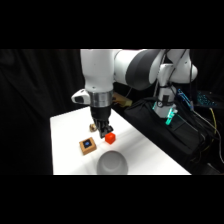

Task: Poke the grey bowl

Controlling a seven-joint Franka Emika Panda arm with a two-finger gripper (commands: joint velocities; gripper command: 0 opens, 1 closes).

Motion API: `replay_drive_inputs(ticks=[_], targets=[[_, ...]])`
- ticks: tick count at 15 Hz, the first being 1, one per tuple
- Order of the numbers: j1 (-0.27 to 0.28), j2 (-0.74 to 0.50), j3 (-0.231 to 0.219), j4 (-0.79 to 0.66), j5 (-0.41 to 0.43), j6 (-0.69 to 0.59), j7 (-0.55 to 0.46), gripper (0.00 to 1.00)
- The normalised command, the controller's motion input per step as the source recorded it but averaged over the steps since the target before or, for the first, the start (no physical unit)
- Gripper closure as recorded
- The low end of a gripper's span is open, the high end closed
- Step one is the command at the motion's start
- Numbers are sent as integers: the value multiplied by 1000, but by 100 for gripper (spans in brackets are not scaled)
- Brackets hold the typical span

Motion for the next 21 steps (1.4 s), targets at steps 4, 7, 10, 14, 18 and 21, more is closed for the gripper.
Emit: replay_drive_inputs(ticks=[4, 7, 10, 14, 18, 21], targets=[[57, 144, 26, -49, 69, 264, -43, 100], [76, 166, -8, -11, 9, 311, 0, 100], [67, 147, -15, 8, 22, 319, 4, 100], [77, 140, -16, 3, 31, 304, 11, 100], [119, 118, -80, 10, -37, 294, 68, 100], [131, 66, -123, 9, -81, 192, 80, 100]])
